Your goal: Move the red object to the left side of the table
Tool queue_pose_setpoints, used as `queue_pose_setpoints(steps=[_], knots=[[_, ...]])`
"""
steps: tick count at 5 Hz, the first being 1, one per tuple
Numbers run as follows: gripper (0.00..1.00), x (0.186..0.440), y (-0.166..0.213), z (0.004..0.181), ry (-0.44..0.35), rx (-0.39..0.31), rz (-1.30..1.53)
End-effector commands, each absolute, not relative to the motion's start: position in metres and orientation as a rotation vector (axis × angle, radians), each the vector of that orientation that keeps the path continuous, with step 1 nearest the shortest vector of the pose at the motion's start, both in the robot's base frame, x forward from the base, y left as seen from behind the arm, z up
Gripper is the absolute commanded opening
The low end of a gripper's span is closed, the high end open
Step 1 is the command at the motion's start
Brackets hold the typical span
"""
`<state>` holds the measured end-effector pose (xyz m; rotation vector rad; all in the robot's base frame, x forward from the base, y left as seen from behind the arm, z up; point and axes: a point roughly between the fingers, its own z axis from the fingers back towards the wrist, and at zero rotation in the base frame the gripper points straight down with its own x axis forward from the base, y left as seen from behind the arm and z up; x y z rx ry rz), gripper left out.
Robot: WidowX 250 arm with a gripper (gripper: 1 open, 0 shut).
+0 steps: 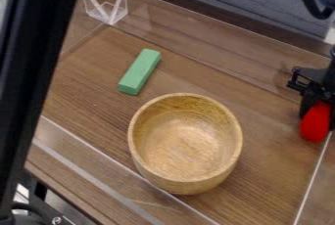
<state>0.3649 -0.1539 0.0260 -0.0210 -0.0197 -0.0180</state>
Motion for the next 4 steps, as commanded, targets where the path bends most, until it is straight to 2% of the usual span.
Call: queue_pose_setpoints(steps=[1,2,3,4], knots=[[1.0,0.374,-0.154,0.042,-0.049,-0.028,-0.02],[1.0,0.375,-0.156,0.047,-0.043,-0.028,-0.017],[0.0,0.375,-0.154,0.062,-0.057,-0.041,-0.01],[0.0,0.374,-0.139,0.081,-0.085,-0.059,-0.033]])
